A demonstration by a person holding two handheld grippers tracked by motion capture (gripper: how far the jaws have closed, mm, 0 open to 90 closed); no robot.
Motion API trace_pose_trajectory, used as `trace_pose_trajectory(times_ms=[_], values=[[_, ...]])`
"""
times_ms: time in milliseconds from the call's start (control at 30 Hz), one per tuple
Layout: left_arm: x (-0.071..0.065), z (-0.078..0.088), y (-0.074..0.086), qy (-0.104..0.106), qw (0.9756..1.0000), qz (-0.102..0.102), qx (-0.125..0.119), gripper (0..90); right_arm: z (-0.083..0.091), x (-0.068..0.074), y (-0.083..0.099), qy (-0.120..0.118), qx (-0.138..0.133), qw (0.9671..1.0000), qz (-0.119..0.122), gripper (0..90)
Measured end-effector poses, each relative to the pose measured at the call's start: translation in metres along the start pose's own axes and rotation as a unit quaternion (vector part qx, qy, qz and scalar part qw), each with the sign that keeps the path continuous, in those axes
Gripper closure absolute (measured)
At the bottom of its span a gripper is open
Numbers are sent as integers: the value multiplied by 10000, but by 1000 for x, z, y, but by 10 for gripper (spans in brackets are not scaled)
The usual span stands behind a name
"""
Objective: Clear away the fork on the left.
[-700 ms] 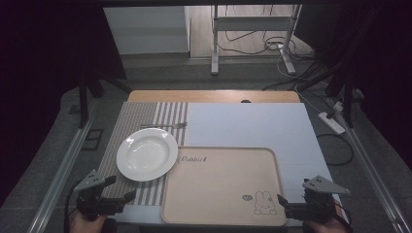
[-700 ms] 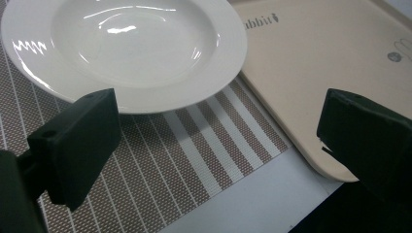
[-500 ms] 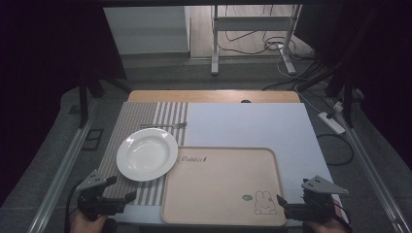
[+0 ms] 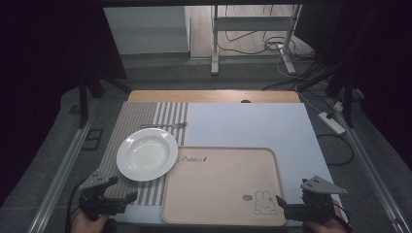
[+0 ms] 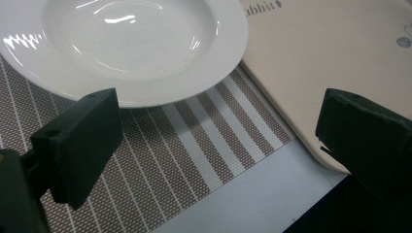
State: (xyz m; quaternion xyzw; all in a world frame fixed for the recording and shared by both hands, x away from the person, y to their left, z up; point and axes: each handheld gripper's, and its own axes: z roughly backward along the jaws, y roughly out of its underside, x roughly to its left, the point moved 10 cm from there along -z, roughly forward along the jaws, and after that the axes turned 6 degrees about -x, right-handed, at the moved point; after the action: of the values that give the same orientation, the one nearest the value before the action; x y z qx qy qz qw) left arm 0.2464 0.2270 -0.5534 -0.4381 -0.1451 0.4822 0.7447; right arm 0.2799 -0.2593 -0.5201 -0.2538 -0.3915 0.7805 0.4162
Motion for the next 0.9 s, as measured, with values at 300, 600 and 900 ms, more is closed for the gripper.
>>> trace_pose_trajectory(times_ms=[300,600,900], values=[[-3,-3,1,-180,9993,-281,179,22,-1,0,0,20,20,10000,18,0],[-3,-6,0,-234,9984,-415,288,9,-1,1,1,34,56,10000,57,0],[-4,-10,-7,-205,9978,-612,180,6,-2,1,1,22,63,10000,73,0]])
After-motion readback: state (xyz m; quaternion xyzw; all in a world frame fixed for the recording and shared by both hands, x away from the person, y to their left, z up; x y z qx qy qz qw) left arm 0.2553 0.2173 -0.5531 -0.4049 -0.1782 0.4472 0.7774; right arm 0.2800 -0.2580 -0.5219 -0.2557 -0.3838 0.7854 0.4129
